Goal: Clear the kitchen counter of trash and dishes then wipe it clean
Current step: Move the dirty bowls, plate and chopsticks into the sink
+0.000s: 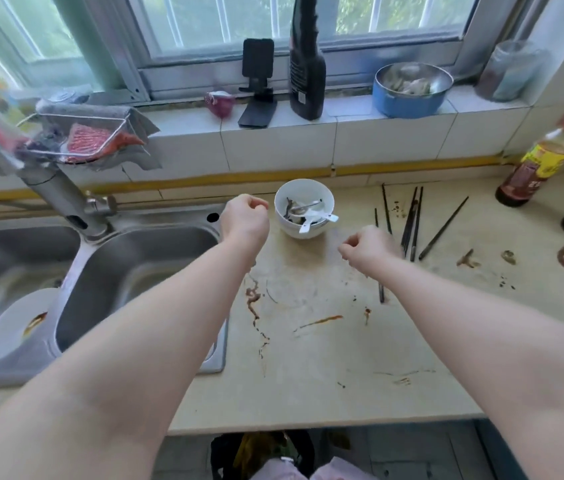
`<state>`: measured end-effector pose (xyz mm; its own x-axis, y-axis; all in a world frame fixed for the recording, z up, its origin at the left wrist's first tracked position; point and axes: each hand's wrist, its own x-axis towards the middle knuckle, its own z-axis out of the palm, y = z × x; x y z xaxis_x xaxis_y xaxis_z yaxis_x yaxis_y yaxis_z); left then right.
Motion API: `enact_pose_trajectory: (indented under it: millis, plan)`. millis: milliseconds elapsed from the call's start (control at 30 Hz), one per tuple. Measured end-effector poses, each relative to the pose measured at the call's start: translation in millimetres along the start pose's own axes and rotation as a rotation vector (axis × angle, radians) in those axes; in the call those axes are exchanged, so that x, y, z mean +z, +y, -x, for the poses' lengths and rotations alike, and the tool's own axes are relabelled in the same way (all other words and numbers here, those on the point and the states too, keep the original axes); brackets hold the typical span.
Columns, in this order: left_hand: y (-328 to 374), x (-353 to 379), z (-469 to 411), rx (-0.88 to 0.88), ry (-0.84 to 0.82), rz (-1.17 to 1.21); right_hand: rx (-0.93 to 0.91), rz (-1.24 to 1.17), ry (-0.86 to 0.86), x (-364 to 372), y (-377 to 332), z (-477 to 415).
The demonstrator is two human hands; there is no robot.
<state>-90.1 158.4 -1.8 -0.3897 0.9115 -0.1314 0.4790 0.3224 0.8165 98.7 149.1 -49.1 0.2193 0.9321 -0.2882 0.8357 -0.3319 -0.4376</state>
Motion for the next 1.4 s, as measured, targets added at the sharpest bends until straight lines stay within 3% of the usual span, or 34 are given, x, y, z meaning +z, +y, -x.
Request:
enact_pose_trajectory:
  millis: [267, 500, 1000, 1400]
  plan:
    - [38.7, 42.0, -38.8, 0.046, 0.049, 0.015, 0.127, 0.093, 0.237, -10.3, 40.6, -47.4]
    - [47.4, 69.8, -47.7, 0.107, -0.077, 0.031, 0.496, 0.038, 0.294, -15.0, 81.3, -64.3]
    - [64.0, 158.9, -26.9, 0.080, -0.365, -0.013, 0.477, -0.076, 0.237, -21.6, 112.2, -116.6]
    - [64.9, 178.7, -31.8, 0.011, -0.410, -0.041, 0.483, -0.119, 0.091, -23.2, 99.7, -136.3]
